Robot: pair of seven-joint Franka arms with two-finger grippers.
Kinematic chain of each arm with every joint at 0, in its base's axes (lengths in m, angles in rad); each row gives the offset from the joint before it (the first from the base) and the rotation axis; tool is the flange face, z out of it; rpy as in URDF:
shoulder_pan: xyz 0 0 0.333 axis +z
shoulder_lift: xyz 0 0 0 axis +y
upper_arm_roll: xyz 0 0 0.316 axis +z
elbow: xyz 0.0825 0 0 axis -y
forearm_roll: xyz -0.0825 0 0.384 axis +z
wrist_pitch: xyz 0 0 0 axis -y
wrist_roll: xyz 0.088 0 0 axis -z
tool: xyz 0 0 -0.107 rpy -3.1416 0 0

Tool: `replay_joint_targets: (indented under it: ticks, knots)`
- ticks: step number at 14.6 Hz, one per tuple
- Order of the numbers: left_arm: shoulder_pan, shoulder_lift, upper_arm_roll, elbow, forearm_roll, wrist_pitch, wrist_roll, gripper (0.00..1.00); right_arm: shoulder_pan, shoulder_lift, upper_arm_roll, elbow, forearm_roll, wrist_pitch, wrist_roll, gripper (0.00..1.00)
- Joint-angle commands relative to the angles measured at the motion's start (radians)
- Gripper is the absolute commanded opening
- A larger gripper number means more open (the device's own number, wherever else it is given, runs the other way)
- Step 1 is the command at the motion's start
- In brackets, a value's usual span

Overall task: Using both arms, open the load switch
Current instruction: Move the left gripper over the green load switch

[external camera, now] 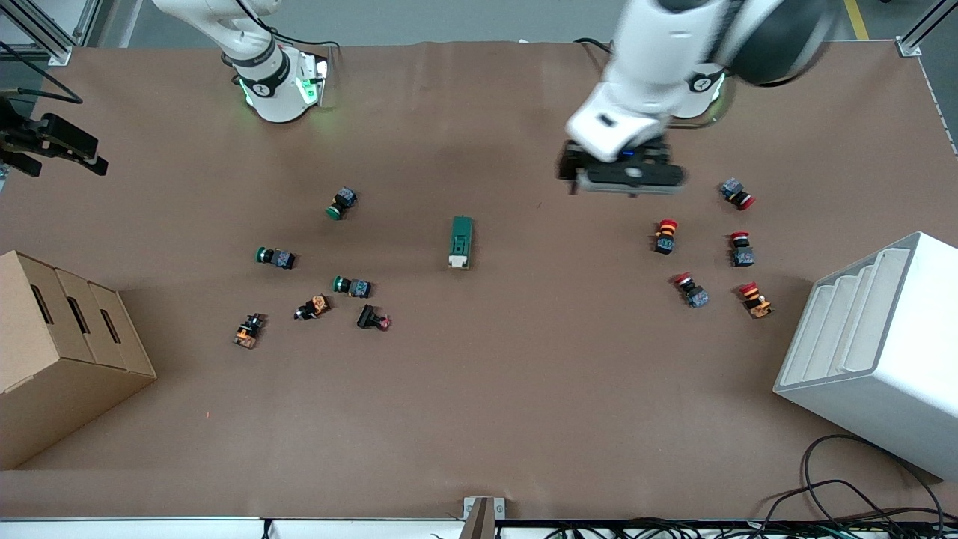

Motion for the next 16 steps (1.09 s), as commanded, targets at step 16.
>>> replay_joint_targets:
  ticks: [16]
  knots:
    - [-0.538,0.5,-0.017,-0.072,1.009,0.26,-1.218,0.99,0.097,0.133,0.005,-0.015,-0.1,0.009,0.224,1.0]
